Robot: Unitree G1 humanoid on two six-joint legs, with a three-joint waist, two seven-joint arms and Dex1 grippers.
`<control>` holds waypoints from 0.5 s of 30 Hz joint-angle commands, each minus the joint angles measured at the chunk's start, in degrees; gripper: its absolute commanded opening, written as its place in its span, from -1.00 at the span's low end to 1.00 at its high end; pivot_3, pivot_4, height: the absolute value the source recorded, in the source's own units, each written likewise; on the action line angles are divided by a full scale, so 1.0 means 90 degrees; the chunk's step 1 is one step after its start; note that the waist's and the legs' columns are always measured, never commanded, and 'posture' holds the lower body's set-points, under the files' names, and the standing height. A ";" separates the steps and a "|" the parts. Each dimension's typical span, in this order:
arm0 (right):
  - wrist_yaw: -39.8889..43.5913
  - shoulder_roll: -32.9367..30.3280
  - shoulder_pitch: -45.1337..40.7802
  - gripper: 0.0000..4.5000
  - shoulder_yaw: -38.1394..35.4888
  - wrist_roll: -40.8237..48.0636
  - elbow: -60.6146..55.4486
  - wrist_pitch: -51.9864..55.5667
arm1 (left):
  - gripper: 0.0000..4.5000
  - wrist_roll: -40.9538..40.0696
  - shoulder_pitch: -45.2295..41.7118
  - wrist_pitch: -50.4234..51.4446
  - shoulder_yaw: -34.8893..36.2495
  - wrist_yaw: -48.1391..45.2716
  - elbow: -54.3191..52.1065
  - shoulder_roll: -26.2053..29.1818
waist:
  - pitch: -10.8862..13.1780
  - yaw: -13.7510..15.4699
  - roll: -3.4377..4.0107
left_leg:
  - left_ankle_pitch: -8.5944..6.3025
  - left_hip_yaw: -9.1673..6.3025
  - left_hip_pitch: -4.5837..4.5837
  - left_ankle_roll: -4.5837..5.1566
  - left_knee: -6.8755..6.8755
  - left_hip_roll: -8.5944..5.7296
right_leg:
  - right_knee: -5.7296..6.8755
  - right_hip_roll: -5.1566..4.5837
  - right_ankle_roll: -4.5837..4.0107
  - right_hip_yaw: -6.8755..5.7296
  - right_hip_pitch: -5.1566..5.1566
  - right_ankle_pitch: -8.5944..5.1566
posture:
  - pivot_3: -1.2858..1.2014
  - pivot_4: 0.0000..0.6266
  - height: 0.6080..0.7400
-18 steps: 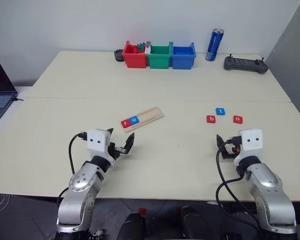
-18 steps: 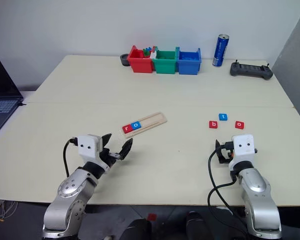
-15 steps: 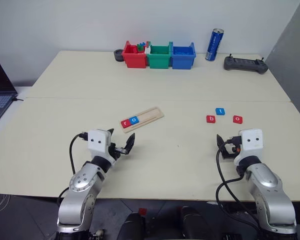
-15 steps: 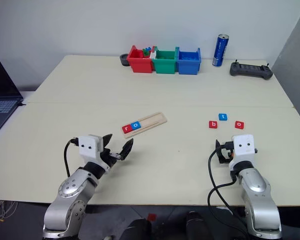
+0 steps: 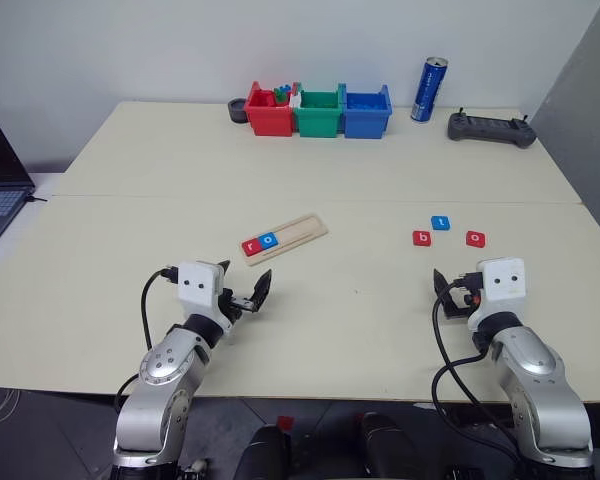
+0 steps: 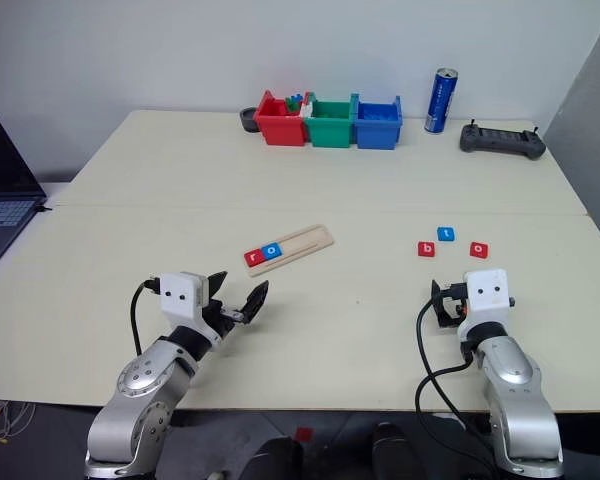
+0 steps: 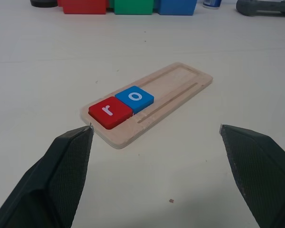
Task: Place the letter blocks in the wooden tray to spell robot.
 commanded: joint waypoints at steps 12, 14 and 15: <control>0.1673 -0.1220 -0.1141 0.99 -0.0210 0.1025 -0.0050 0.0282 | 1.00 -0.0823 -0.1496 -0.0099 0.0559 -0.1838 0.0818 0.1387 | 0.0003 -0.0016 0.0000 | 0.0000 0.0001 0.0002 0.0000 0.0002 -0.0003 | 0.0001 0.0003 0.0000 -0.0002 0.0002 0.0000 | 0.03 -0.52 1.00; 0.2329 -0.1673 -0.1401 0.99 -0.0169 0.1385 0.0109 0.0281 | 1.00 -0.0889 -0.1841 -0.0259 0.0521 -0.2437 0.1351 0.1742 | 0.0003 -0.0028 0.0000 | 0.0000 0.0001 0.0004 0.0001 -0.0001 -0.0001 | -0.0003 0.0006 0.0000 -0.0003 0.0004 0.0000 | 0.03 -0.52 1.00; 0.2700 -0.1897 -0.1567 0.99 -0.0141 0.1614 0.0195 0.0327 | 1.00 -0.0877 -0.2030 -0.0379 0.0472 -0.2786 0.1712 0.1909 | 0.0003 -0.0029 0.0000 | -0.0001 0.0001 0.0003 0.0002 -0.0003 0.0000 | -0.0003 0.0006 0.0000 -0.0004 0.0004 0.0000 | 0.03 -0.52 1.00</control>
